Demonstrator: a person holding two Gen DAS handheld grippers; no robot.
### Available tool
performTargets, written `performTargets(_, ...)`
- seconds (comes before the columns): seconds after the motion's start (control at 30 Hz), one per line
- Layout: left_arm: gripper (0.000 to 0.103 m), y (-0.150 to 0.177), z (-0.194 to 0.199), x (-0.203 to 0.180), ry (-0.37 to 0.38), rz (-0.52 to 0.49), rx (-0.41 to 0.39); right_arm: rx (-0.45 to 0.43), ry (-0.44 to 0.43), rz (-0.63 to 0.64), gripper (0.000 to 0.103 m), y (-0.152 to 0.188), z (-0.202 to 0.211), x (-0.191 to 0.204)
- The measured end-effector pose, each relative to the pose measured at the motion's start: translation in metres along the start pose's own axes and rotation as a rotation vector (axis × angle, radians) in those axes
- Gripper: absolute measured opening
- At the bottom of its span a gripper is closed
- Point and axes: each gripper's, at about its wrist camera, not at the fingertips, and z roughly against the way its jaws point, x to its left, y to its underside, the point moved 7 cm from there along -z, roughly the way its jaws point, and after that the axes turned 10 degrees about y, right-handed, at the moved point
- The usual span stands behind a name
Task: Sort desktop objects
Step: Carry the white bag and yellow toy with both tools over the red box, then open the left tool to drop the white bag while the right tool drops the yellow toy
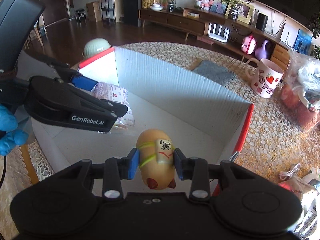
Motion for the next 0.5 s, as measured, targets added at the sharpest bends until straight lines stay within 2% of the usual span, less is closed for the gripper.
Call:
performTargets(0.37,0.059,0.006,-0.020,-0.003,0.024,-0.026,0.162,0.042,0.008,0.058,0.038,0.004,-0.013,0.011)
performTargets(0.5,0.059,0.006,-0.022,-0.002,0.026,-0.015,0.182,0.049,-0.001,0.060,0.038,0.003,-0.013,0.010)
